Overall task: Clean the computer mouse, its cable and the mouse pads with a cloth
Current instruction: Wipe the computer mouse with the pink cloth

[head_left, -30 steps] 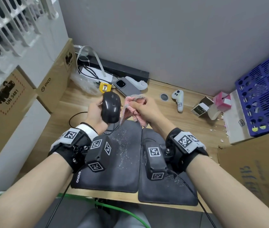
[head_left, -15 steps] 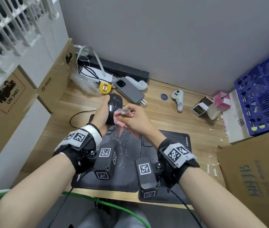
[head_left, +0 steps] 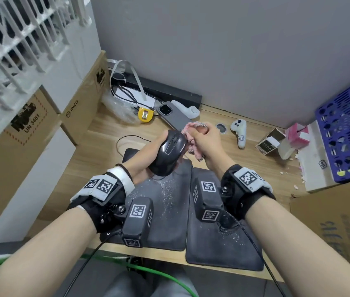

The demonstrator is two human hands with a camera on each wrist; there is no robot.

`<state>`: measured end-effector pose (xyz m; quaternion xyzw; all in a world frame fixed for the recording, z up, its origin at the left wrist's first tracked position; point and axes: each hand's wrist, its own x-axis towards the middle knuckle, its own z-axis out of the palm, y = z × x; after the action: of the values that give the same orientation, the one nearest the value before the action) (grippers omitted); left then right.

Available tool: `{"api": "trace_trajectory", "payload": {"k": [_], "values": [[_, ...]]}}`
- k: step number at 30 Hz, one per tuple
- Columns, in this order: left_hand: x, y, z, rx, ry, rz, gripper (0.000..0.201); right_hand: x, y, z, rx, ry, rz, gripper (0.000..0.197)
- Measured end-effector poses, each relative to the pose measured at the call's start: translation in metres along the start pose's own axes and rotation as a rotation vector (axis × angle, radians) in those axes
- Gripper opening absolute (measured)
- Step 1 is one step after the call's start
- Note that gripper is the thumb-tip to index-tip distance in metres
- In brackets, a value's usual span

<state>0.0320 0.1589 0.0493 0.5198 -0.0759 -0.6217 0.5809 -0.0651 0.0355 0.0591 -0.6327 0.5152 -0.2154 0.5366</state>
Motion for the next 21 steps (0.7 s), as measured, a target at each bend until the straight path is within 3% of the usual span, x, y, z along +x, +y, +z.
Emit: {"api": "trace_trajectory", "payload": {"k": [2, 6, 11, 14, 18, 21], "values": [[0.0, 0.0, -0.004, -0.044, -0.061, -0.01, 0.071, 0.0, -0.004, -0.005, 0.083, 0.029, -0.003, 0.007], [0.007, -0.004, -0.013, -0.111, 0.005, -0.021, 0.087, -0.007, -0.007, -0.002, 0.062, -0.051, -0.059, 0.013], [0.022, -0.006, -0.012, -0.147, 0.223, 0.042, 0.069, -0.028, -0.007, 0.012, 0.068, -0.206, -0.085, 0.018], [0.033, -0.006, -0.019, -0.157, 0.34, 0.031, 0.074, -0.041, -0.002, 0.017, 0.088, -0.267, -0.009, 0.014], [0.044, -0.003, -0.024, -0.191, 0.411, 0.033, 0.06, -0.055, 0.003, 0.01, 0.14, -0.352, 0.038, 0.038], [0.082, -0.019, -0.054, -0.114, 0.462, -0.002, 0.054, -0.056, 0.011, 0.009, 0.012, -0.371, -0.095, 0.021]]}}
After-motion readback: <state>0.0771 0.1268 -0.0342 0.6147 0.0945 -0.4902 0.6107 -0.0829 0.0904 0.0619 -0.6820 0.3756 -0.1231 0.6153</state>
